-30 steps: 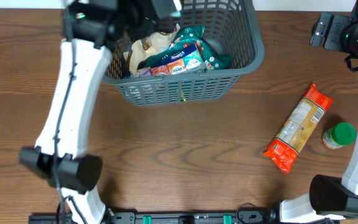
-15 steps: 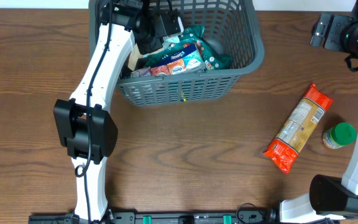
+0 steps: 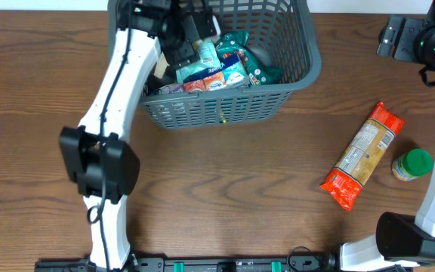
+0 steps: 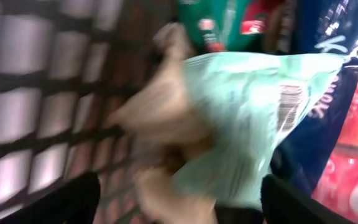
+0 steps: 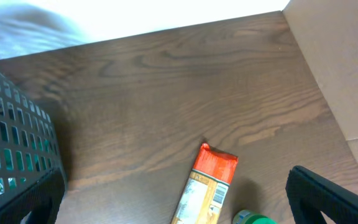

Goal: Pack container
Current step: 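Carry the mint-green wrapper into the basket and release it, then withdraw the left gripper to the upper left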

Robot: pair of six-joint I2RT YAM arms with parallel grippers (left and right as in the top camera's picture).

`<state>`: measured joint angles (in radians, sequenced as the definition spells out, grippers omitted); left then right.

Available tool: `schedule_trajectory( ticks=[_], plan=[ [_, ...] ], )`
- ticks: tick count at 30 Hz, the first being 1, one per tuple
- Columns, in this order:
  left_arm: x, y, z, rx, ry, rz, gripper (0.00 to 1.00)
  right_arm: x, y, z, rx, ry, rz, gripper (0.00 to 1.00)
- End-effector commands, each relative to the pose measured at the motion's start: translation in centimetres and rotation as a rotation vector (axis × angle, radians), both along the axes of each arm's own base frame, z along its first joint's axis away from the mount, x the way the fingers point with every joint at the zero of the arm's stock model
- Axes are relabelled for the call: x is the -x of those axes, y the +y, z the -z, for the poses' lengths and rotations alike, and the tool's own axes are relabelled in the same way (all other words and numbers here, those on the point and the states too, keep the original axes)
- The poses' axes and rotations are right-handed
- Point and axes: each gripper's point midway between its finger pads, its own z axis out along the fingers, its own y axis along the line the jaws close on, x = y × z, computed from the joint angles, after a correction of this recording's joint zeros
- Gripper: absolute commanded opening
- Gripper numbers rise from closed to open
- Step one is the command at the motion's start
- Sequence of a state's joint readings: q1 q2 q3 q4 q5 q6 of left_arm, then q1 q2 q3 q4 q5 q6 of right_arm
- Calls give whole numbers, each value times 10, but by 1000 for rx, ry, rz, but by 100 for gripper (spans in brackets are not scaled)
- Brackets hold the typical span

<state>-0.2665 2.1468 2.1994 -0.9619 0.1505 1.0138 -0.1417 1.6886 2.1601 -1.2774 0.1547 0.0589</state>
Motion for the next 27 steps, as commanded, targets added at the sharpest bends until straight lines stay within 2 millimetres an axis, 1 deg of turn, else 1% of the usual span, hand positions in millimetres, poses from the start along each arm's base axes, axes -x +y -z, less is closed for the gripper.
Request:
schedule_trajectory(
  ticks=[1, 3, 5, 7, 8, 10, 11, 13, 14, 15, 17, 20, 23, 25, 27],
  plan=[
    [9, 45, -87, 57, -160, -240, 89, -3, -4, -2, 22, -9, 0, 99],
    [15, 77, -116, 135, -200, -432, 95, -6, -4, -6, 24, -32, 1, 99],
    [27, 111, -138, 216, -217, -604, 100, -10, -5, -10, 20, -59, 12, 99],
    [46, 148, -155, 293, -216, -767, 99, -13, -12, -15, 5, -91, 47, 99],
    [56, 165, -160, 327, -211, -846, 99, -13, -19, -17, 0, -107, 85, 99],
    [77, 198, -165, 388, -189, -1008, 99, -8, -41, -20, -15, -134, 198, 99],
    [88, 214, -164, 414, -171, -1092, 99, -3, -52, -19, -45, -146, 258, 99],
    [108, 239, -157, 429, -123, -1215, 99, 9, -70, -12, -137, -148, 375, 99],
    [118, 248, -151, 432, -86, -1260, 98, 18, -77, -4, -203, -129, 422, 99],
    [126, 253, -145, 436, -49, -1286, 99, 28, -81, 4, -259, -104, 461, 99],
    [135, 260, -136, 438, 3, -1314, 99, 46, -87, 17, -332, -47, 525, 99],
    [141, 269, -125, 427, 36, -1346, 99, 78, -90, 36, -372, 71, 603, 99],
    [137, 271, -114, 417, 52, -1348, 99, 100, -81, 48, -383, 181, 623, 99],
    [134, 271, -104, 412, 66, -1350, 98, 110, -72, 55, -385, 245, 623, 99],
    [132, 271, -91, 403, 87, -1355, 99, 116, -65, 60, -389, 290, 615, 99]
  ],
)
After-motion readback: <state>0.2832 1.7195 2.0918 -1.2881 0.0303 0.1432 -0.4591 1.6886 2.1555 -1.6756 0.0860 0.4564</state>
